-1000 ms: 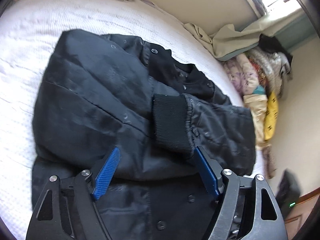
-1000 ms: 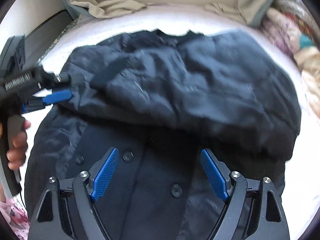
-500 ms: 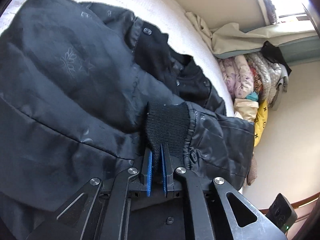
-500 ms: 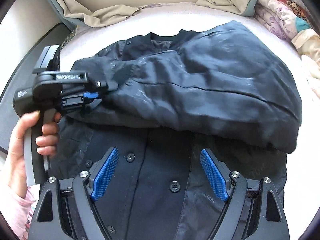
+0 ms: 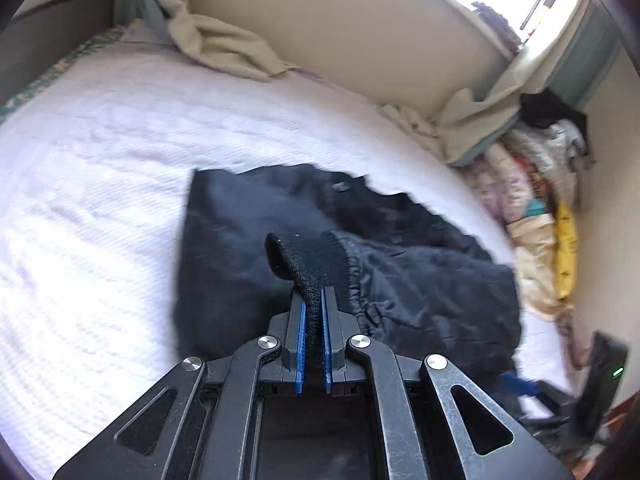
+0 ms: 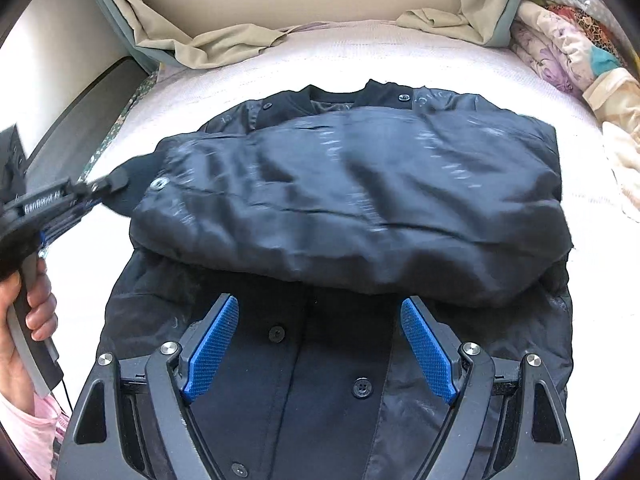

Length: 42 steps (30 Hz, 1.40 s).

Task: Fold large clothes
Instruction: 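Lay the cuff flat on the folded coat and open the left tool, then press the right tool fingers onto the coat hem fabric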

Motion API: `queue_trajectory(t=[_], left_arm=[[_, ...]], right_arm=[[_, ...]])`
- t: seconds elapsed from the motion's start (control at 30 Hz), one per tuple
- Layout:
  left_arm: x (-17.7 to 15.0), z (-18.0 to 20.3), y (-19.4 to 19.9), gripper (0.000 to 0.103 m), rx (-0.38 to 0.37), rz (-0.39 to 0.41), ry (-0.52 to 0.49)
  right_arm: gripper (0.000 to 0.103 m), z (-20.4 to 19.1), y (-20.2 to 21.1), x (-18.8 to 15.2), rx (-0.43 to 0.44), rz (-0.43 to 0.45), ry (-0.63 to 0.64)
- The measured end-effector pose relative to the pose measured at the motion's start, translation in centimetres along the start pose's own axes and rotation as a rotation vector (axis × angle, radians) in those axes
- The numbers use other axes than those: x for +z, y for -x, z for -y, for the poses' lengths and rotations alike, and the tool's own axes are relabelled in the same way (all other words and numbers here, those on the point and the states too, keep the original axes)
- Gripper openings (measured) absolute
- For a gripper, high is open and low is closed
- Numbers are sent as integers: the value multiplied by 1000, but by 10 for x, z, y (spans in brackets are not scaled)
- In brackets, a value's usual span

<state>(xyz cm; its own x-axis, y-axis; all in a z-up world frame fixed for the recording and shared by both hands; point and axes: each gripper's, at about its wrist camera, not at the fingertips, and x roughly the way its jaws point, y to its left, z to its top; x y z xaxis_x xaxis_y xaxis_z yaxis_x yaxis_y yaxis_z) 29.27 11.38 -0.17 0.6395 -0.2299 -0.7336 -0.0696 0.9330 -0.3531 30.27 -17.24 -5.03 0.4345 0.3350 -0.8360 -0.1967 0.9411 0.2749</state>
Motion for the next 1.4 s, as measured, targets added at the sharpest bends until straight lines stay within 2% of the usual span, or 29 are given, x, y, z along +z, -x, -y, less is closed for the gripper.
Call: queue_trajectory(t=[0.13, 0.33, 0.43, 0.5, 0.57, 0.63, 0.7, 0.77, 0.8, 0.93, 1.07, 1.23, 1.33, 1.37, 1.4], left_arm=[[-20, -26, -35, 8, 69, -117, 77], [-18, -18, -33, 13, 74, -114, 88], [-12, -15, -17, 34, 115, -69, 87], [-9, -9, -3, 54, 159, -4, 70], [-7, -1, 12, 60, 163, 62, 32], [-6, 11, 10, 66, 112, 60, -14], [-9, 20, 1, 68, 94, 37, -51], [-16, 27, -14, 68, 116, 1, -101], [-20, 28, -25, 68, 143, -23, -132], [-28, 25, -52, 69, 195, -77, -178], [-33, 25, -64, 72, 215, -81, -211], [-38, 23, -75, 75, 224, -59, -250], [-39, 21, -80, 78, 216, -42, -249], [-40, 19, -81, 85, 225, -36, -247], [-42, 18, -82, 87, 220, -40, -240]], right_arm=[[77, 7, -4, 2, -18, -9, -15], [75, 24, 2, 12, -21, 15, -57], [75, 35, 9, 19, -26, 41, -79], [75, 45, 14, 25, -45, 68, -96], [71, 56, 17, 30, -74, 94, -110], [64, 65, 18, 36, -116, 113, -114], [53, 71, 14, 41, -159, 124, -101], [37, 76, 3, 45, -196, 113, -89], [35, 78, -3, 45, -204, 105, -89], [34, 82, -31, 40, -231, 63, -68], [35, 87, -57, 33, -243, 39, -63], [37, 78, -76, 22, -319, 91, 26], [37, 85, -81, 22, -288, 110, -12], [37, 87, -82, 22, -275, 116, -20], [37, 89, -84, 21, -272, 124, -20]])
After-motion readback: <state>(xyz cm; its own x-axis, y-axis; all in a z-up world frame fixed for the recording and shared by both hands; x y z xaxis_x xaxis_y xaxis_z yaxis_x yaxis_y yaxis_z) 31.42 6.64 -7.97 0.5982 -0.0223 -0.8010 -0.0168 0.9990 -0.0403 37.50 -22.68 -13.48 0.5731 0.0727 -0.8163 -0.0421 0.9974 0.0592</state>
